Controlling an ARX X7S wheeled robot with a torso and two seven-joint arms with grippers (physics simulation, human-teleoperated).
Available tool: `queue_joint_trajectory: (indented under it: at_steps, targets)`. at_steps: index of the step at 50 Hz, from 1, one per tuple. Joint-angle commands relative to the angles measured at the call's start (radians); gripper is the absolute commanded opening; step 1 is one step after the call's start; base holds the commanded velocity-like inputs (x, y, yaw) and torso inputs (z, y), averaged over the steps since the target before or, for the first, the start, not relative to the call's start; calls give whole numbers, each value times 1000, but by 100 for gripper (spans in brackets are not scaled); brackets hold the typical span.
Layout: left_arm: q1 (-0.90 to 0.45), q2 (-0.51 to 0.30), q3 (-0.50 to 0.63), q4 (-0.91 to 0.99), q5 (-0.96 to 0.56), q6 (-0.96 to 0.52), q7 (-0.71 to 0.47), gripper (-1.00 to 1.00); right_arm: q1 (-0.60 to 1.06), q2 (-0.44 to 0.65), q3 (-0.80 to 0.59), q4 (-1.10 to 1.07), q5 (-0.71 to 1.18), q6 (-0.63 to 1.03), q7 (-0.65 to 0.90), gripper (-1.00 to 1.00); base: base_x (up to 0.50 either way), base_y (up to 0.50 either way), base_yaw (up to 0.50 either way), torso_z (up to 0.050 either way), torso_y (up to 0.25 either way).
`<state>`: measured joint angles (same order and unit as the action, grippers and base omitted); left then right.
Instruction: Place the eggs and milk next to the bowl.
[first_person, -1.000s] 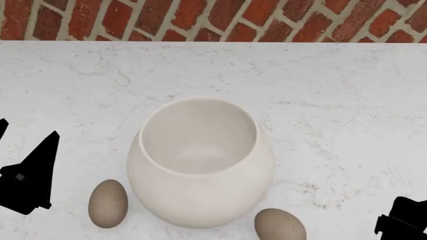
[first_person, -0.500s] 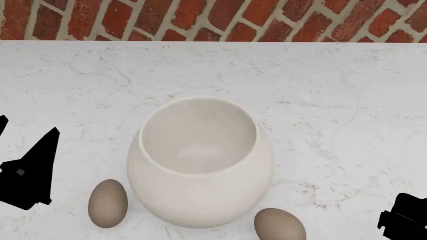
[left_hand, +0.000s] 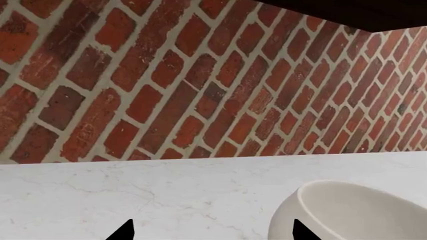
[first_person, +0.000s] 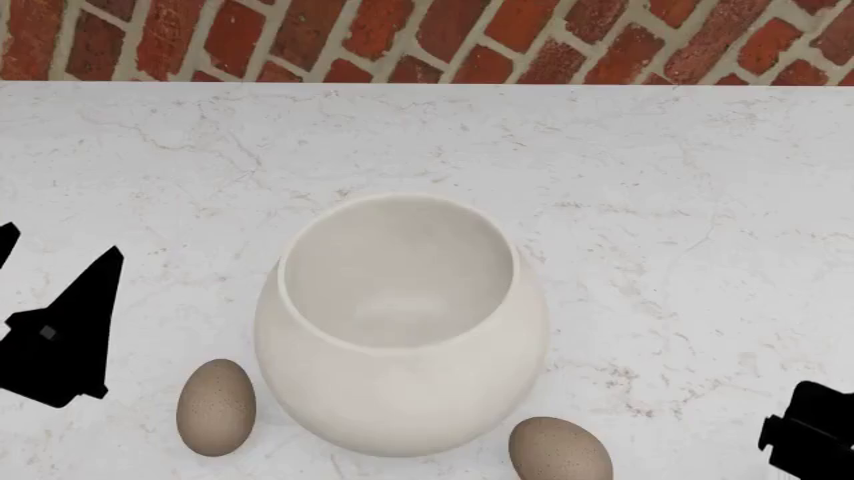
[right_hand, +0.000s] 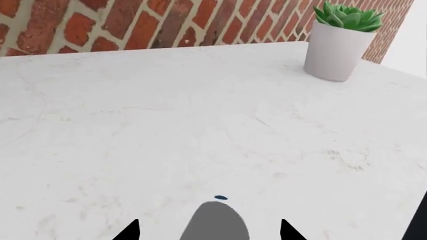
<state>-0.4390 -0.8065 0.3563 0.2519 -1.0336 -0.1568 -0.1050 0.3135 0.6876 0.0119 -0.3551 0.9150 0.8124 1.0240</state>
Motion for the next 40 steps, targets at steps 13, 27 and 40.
queue_joint_trajectory:
  at_steps: [13,27,40]
  targets:
    - [-9,23,-17,14,9,-28,28,100,6,-4,17,-12,-26,6,-19,-100,0,0,0,0,0]
    - [-3,19,-20,24,4,-28,25,100,23,37,-5,-64,-17,25,-54,-100,0,0,0,0,0]
    - [23,1,-30,49,-5,-20,26,100,-7,122,-30,-135,-26,-47,-242,-100,0,0,0,0,0]
